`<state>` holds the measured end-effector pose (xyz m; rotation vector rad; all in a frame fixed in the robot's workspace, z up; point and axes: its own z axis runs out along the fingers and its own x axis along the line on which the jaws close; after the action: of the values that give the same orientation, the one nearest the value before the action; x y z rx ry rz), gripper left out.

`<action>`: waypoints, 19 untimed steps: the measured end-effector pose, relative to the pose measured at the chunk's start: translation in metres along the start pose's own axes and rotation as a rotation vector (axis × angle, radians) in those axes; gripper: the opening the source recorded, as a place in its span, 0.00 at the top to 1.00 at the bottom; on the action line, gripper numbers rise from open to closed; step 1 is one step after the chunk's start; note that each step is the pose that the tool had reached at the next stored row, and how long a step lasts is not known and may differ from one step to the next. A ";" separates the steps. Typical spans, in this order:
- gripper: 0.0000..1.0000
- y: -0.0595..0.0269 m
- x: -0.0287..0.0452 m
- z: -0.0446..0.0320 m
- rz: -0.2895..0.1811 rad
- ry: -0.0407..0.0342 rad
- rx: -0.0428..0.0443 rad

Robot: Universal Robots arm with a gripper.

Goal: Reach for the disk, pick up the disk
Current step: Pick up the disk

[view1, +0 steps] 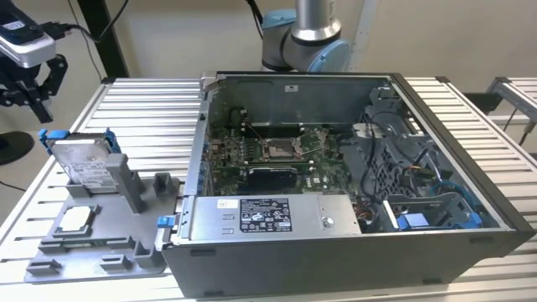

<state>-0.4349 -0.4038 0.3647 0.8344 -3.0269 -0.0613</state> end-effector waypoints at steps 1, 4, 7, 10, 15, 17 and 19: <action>1.00 0.0000 0.0000 0.0000 -0.016 0.0006 -0.0001; 1.00 0.0001 0.0002 0.0000 -0.065 0.0024 -0.0006; 1.00 0.0002 0.0003 0.0000 -0.114 0.0044 -0.0010; 1.00 0.0003 0.0004 0.0000 -0.164 0.0064 -0.0015; 1.00 0.0004 0.0005 0.0000 -0.246 0.0094 -0.0022; 1.00 0.0004 0.0006 0.0000 -0.280 0.0107 -0.0025; 1.00 0.0004 0.0006 0.0000 -0.314 0.0121 -0.0028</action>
<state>-0.4356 -0.4037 0.3647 1.2955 -2.8532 -0.0599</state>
